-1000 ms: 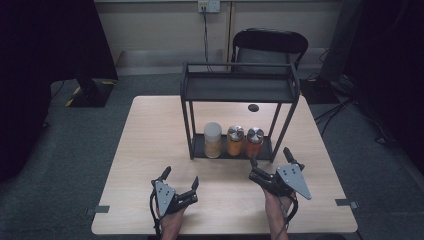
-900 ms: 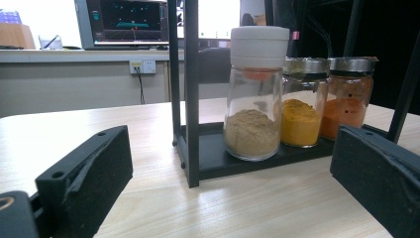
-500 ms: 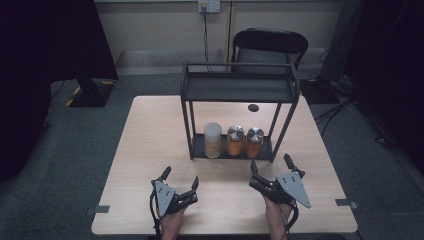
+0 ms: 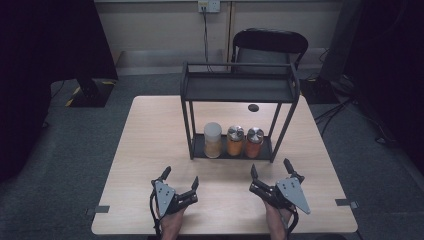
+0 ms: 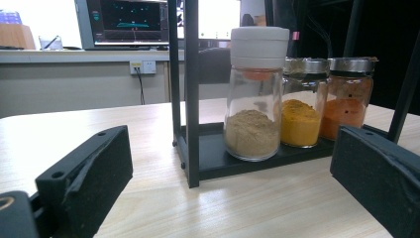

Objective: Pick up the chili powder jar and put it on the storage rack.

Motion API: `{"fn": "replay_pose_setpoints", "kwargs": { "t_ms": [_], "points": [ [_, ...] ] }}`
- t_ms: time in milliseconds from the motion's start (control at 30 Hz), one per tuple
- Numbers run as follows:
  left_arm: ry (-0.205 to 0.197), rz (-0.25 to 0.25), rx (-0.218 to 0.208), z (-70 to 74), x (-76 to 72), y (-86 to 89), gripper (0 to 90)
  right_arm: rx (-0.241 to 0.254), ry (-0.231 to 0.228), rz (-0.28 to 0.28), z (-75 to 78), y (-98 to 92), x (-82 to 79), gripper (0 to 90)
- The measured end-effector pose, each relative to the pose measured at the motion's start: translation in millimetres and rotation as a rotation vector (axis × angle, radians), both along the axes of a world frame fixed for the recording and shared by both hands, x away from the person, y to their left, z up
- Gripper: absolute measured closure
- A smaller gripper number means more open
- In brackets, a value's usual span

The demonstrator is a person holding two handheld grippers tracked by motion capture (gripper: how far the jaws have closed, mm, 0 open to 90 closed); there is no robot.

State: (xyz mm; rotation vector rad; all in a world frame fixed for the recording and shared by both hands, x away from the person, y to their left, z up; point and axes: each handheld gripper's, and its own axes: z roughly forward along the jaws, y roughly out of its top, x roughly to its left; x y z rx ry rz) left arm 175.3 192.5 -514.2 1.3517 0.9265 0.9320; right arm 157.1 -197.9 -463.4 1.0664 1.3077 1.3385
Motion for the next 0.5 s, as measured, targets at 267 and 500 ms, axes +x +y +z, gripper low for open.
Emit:
{"fn": "replay_pose_setpoints", "kwargs": {
  "t_ms": [267, 500],
  "points": [
    [0.000, 0.000, 0.000, 0.0, -0.1, 0.0, 2.2, -0.001, -0.001, -0.012, -7.8, 2.9, -4.3, 0.0],
    [-0.001, 0.000, -0.001, -0.1, -0.1, 0.0, 2.1, -0.003, 0.012, -0.008, -12.0, 2.2, -5.4, 0.0]
  ]
}}
